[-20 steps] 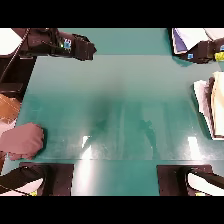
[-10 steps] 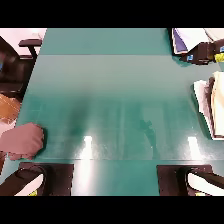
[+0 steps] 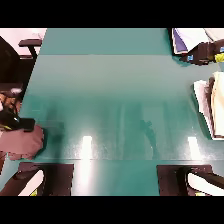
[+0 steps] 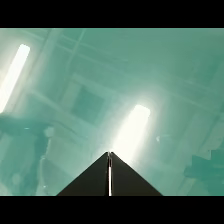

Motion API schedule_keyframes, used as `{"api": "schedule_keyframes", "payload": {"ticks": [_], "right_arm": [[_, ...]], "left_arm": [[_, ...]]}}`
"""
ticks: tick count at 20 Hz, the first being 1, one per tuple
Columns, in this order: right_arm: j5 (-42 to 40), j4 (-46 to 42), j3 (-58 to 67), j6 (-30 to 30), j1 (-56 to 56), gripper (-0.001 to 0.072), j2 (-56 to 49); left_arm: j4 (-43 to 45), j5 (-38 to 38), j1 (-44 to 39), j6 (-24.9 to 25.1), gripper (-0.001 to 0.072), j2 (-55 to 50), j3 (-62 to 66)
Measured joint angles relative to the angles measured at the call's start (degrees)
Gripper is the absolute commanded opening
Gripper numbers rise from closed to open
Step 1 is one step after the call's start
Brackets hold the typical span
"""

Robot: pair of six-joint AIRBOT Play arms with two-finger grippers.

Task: Fold the shirts.

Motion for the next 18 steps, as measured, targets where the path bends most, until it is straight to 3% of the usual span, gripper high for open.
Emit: {"api": "schedule_keyframes", "payload": {"ticks": [1,2,3,4,8,12,18], "right_arm": [[0.00,0.00,0.00,0.00,0.00,0.0018,0.00],[-0.02,0.00,0.00,0.00,0.00,0.0018,0.00],[-0.04,0.00,0.00,0.00,0.00,0.0018,0.00],[-0.07,0.02,0.00,0.00,0.00,0.0018,0.00],[-0.35,0.07,0.00,0.00,0.00,0.0018,0.00],[-1.84,0.33,0.07,0.00,-0.55,0.0018,0.79],[-10.10,0.52,0.07,0.00,-0.85,0.0018,4.22]], "left_arm": [[0.00,0.72,0.37,-0.63,0.0601,0.07,-1.99],[0.09,1.36,0.63,-1.31,0.0532,0.11,-3.41],[0.11,1.70,0.81,-2.01,0.0174,0.15,-4.26],[0.07,1.84,0.96,-2.49,0.0042,0.15,-4.74],[-0.39,1.49,1.27,-3.23,0.0024,0.15,-1.05],[-6.23,-0.79,0.20,-2.36,0.0022,0.15,13.14],[-11.43,0.46,-16.06,-1.44,0.0020,-0.02,37.42]]}}
